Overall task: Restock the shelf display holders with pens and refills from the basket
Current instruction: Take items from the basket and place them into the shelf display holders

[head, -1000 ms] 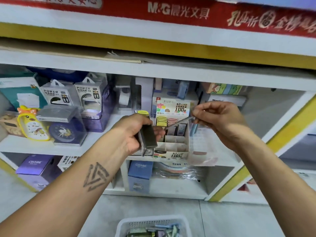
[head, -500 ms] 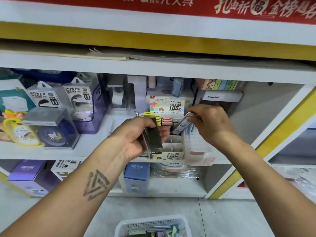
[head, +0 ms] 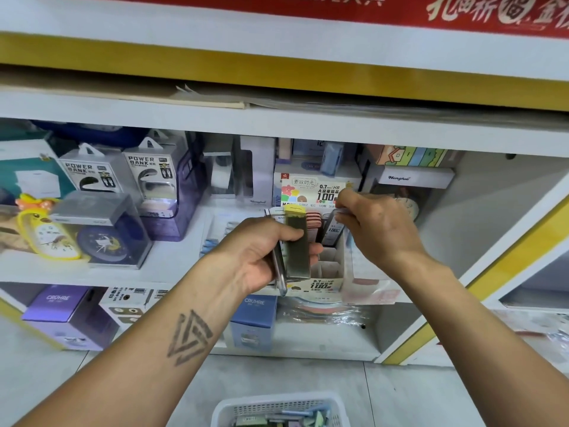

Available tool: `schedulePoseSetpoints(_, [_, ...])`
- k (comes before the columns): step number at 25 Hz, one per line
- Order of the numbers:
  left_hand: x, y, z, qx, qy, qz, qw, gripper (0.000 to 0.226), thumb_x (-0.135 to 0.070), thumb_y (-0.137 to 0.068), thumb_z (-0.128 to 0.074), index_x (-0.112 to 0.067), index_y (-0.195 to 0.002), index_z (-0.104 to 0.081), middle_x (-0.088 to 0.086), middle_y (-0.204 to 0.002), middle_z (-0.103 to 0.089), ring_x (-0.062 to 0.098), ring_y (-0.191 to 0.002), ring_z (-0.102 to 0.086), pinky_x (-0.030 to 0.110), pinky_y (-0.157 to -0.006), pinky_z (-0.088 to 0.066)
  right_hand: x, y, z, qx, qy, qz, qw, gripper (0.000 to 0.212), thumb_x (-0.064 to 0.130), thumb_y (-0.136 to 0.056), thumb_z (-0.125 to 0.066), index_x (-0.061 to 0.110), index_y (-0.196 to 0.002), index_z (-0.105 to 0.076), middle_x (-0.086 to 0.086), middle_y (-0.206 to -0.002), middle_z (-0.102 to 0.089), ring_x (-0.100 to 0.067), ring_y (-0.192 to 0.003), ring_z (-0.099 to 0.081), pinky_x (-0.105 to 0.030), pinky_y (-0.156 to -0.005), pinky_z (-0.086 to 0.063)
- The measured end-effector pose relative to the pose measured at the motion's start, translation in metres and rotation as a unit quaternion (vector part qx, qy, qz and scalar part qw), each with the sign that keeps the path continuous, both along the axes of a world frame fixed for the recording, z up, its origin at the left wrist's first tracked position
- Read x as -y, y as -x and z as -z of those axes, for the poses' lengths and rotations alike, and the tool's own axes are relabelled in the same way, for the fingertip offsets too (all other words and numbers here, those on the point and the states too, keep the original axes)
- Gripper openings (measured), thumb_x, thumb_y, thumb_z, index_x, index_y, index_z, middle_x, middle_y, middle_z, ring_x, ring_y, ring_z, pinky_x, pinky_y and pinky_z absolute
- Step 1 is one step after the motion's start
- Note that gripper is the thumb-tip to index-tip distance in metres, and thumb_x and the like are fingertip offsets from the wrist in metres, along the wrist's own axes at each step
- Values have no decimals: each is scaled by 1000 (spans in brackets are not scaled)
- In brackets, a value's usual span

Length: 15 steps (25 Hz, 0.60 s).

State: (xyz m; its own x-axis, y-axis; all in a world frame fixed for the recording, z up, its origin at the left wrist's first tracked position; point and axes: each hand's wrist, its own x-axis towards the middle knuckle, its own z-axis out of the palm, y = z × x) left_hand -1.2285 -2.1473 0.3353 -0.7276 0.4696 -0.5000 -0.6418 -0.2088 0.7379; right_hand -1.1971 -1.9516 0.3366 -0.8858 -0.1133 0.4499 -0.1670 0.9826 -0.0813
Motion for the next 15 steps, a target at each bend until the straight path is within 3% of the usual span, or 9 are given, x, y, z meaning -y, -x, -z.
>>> schedulePoseSetpoints(3, [-3, -1, 2, -9, 6, 5, 1000, 29, 9, -89, -58, 7, -118, -60, 29, -100, -72, 37, -82, -74, 47, -63, -62, 2, 1, 8, 59, -24, 17, 998, 18, 23, -99, -57, 17, -108, -72, 1, -110, -66, -28, -95, -65, -40, -75, -55])
schedulePoseSetpoints(5, [-6, -3, 2, -19, 6, 9, 1000, 31, 10, -86, -61, 7, -117, -61, 27, -96, -73, 37, -80, -74, 45, -60, -61, 3, 2, 7, 40, 91, 8, 995, 20, 21, -98, -60, 16, -111, -75, 2, -109, -69, -22, -93, -66, -36, -80, -54])
schedulePoseSetpoints(6, [-6, -4, 2, -26, 6, 15, 1000, 31, 11, -85, -63, 5, -115, -63, 26, -94, -73, 37, -78, -74, 43, -60, -61, 4, 3, 5, 47, 214, 5, 976, 20, 21, -97, -62, 16, -111, -75, 3, -101, -72, -17, -87, -66, -32, -77, -54])
schedulePoseSetpoints(8, [-8, -6, 1, -38, 2, 33, 999, 27, 11, -83, -64, 3, -109, -66, 24, -92, -74, 36, -76, -74, 42, -61, -61, 10, 1, 1, 126, 469, -12, 874, 16, 22, -93, -69, 14, -107, -75, 2, -82, -74, -9, -67, -64, -24, -59, -51])
schedulePoseSetpoints(9, [-8, -7, 1, -35, -4, 40, 999, 25, 11, -84, -64, 3, -107, -67, 24, -94, -74, 37, -76, -73, 44, -63, -61, 14, 0, 0, 159, 534, -19, 830, 13, 19, -91, -72, 10, -101, -74, -2, -76, -74, -10, -59, -61, -22, -52, -47])
schedulePoseSetpoints(13, [0, -3, -1, -26, 18, 32, 999, 21, 1, -92, -59, 4, -112, -64, 21, -93, -74, 32, -76, -74, 45, -66, -62, 9, -2, -5, 153, 623, -20, 767, 8, -3, -84, -71, 4, -84, -66, -16, -78, -73, -19, -60, -58, -23, -44, -40])
schedulePoseSetpoints(15, [8, 3, -3, -14, 26, -7, 1000, 17, 2, -94, -55, 4, -109, -62, 23, -92, -73, 33, -77, -75, 46, -62, -62, -2, -2, -8, 121, 629, -22, 768, 13, -9, -84, -66, 4, -86, -67, -18, -82, -75, -21, -62, -59, -24, -43, -37])
